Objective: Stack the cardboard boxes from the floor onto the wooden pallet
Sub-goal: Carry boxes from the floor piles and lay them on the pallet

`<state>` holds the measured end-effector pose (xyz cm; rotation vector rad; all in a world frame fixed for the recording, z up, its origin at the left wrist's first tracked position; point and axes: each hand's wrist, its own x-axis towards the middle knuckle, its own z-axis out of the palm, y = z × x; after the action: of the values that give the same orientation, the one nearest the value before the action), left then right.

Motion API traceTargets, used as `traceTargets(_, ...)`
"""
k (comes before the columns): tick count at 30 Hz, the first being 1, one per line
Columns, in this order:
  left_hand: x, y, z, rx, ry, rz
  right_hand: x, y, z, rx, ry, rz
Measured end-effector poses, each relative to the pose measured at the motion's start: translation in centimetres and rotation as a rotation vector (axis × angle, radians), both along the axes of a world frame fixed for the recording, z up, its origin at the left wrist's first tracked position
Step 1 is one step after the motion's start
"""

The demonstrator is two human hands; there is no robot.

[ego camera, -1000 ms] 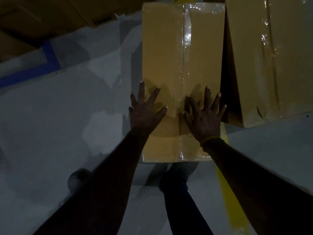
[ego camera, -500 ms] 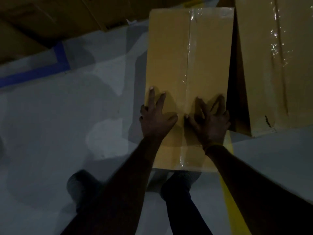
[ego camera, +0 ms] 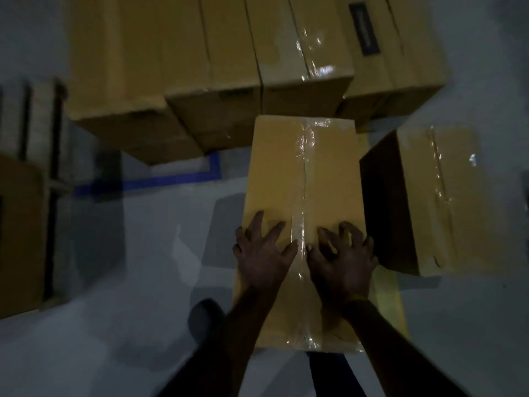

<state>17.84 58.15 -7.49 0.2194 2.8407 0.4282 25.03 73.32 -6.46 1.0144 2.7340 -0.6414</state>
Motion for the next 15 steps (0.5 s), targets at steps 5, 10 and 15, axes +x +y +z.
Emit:
traceTargets(5, -1.3, -8.7, 13.0, 0.045, 0.069, 0.061, -2.3, -8.4, 13.3, 0.057, 0.031, 0.076)
traceTargets(10, -1.6, -16.8, 24.6, 0.053, 0.072, 0.074, -3.0, -16.2, 25.1, 0.101, 0.082, 0.116)
traceTargets(15, 0.1, -24.6, 33.0, 0.092, 0.151, 0.090, -1.6, -23.7, 33.0, 0.138, 0.160, 0.155)
